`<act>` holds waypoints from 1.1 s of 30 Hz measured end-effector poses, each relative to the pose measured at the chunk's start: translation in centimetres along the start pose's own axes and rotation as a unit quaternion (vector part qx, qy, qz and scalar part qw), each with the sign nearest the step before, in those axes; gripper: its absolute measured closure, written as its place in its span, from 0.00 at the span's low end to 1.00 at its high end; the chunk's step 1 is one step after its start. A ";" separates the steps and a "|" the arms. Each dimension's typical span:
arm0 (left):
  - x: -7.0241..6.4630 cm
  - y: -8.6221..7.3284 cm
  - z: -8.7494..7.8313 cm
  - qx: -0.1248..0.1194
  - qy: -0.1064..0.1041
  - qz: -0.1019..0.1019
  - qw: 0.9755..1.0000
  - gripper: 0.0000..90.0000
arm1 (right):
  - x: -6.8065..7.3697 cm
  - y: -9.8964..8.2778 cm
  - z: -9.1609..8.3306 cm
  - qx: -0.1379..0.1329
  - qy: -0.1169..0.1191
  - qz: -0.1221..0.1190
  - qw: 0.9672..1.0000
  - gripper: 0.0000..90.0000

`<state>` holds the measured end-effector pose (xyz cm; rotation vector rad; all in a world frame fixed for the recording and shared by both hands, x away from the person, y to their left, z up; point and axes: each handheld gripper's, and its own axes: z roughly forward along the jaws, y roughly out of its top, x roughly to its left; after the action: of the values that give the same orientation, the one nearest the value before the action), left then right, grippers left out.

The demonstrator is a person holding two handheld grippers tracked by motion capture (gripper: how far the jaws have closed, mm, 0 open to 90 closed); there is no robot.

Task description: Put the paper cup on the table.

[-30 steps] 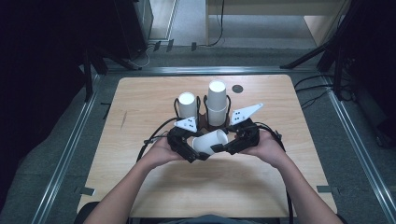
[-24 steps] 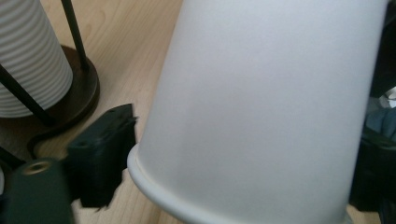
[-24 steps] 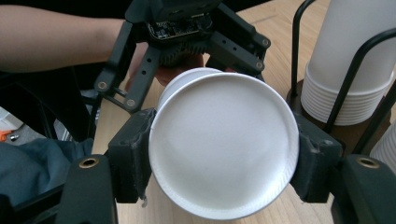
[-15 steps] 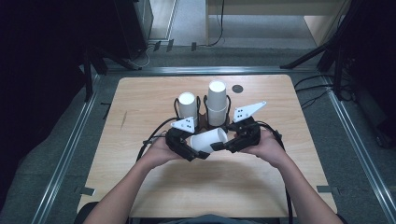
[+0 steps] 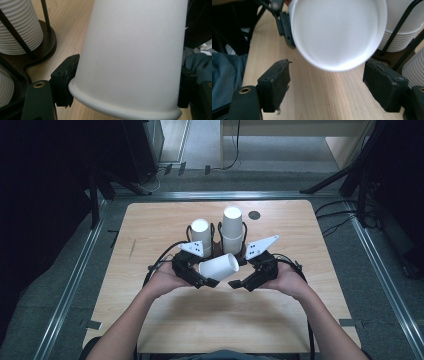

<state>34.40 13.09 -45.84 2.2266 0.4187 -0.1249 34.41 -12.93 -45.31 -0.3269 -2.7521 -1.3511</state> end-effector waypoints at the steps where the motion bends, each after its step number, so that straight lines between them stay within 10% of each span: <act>1: 0.1 0.1 -0.1 0.002 -0.005 -0.004 1.000 0.27 | 0.0 0.0 0.0 0.003 -0.002 0.001 1.000 0.27; 33: 1.4 2.8 -0.2 0.134 -0.003 0.037 0.990 0.27 | -0.4 0.1 0.2 0.011 -0.030 -0.007 0.999 0.24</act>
<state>36.63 12.01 -43.98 2.5031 0.3302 -0.1565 34.86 -12.78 -45.42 -0.3539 -2.8198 -1.3349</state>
